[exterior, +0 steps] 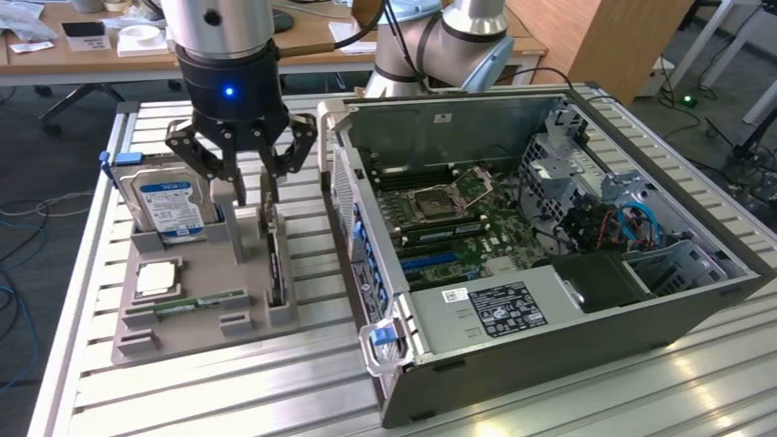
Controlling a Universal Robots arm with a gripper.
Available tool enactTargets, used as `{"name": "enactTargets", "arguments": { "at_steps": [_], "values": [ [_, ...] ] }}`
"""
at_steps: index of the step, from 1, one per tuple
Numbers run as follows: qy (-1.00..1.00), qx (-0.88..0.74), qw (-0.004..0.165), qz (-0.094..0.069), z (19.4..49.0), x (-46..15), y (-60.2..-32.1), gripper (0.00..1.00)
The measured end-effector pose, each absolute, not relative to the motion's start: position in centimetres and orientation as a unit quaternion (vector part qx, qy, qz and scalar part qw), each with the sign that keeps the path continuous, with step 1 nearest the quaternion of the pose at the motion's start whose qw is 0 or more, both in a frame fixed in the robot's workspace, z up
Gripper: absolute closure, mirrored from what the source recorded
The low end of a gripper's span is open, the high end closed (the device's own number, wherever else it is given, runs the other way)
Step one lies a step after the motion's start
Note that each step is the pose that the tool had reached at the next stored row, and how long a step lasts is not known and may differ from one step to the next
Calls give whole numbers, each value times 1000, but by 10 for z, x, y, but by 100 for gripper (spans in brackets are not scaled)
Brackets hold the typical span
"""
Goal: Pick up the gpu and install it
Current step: 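Pick up the gpu and move the gpu toward the slot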
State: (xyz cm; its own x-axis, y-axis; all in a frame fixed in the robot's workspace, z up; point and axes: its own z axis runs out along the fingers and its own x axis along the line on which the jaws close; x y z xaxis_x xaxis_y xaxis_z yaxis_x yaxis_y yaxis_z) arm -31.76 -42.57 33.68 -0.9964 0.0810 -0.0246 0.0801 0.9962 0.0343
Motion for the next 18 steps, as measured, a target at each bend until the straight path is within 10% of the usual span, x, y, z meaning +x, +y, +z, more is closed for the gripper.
{"name": "enactTargets", "arguments": {
  "at_steps": [18],
  "values": [
    [999,40,13,16,321,-318,-426,58]
  ]
}}
